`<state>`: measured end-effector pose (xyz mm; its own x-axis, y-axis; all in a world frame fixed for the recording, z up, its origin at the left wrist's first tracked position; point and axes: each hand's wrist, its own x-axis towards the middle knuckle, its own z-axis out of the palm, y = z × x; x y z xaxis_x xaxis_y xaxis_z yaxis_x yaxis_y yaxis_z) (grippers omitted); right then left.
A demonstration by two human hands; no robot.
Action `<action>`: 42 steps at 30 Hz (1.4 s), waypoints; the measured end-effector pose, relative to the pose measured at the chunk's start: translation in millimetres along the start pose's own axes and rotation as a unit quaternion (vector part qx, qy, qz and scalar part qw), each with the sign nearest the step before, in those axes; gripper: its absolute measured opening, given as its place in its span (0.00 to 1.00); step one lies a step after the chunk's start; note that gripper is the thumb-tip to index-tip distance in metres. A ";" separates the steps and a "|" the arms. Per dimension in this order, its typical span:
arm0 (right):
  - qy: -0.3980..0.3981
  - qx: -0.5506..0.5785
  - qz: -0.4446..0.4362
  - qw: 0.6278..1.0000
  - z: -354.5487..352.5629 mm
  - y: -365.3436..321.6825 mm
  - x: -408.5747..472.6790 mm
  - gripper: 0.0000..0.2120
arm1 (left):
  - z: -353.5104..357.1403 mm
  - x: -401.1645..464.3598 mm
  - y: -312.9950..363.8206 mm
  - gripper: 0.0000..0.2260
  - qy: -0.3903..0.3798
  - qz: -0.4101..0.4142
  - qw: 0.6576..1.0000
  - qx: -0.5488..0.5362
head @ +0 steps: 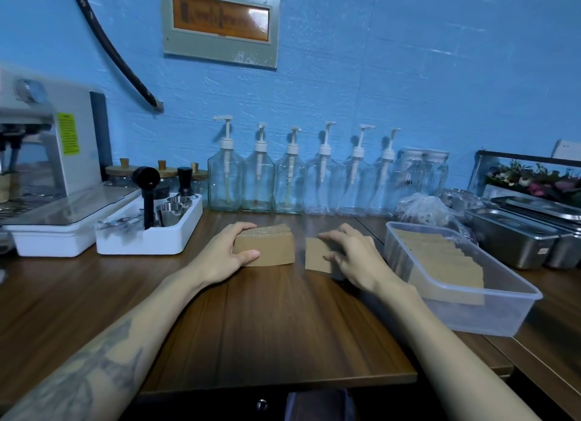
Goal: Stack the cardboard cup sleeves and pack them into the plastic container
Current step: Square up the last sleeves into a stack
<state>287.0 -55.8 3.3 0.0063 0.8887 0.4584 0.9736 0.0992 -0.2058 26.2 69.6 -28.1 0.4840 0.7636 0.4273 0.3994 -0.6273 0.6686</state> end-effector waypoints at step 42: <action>-0.062 0.017 -0.043 0.997 47.5 -51.8 25.9 0.36 | 5.8 1.2 -1.1 0.30 -0.048 0.016 0.999 0.016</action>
<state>225.9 -16.6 -15.2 -0.1079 0.9248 0.3648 0.9611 0.1909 -0.1996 30.9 70.4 -31.8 0.5687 0.7260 0.3867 0.4064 -0.6567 0.6353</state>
